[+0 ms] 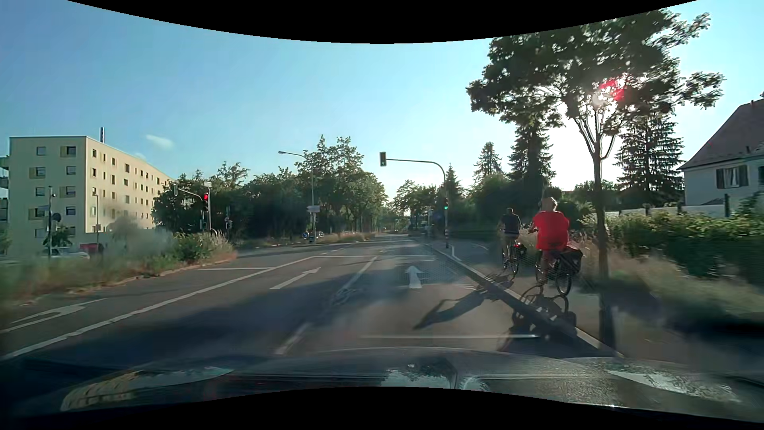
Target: Follow the waypoints while adhering to traffic rules and regulations
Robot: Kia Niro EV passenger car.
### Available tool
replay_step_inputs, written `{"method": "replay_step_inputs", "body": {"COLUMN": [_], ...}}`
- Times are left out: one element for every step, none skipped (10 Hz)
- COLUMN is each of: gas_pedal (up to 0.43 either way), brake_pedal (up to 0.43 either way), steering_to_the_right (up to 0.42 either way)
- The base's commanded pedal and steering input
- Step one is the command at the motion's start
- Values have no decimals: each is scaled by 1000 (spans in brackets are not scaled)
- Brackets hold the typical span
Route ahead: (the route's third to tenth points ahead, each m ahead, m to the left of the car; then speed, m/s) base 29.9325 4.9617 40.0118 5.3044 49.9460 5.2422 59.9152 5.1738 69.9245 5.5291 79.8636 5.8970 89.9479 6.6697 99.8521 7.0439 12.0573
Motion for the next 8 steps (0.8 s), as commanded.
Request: {"method": "replay_step_inputs", "body": {"gas_pedal": [59, 47, 47, 47, 47, 47, 47, 47], "brake_pedal": [0, 0, 0, 0, 0, 0, 0, 0], "steering_to_the_right": [-5, -6, -5, -6, -6, -6, -5, -5]}}
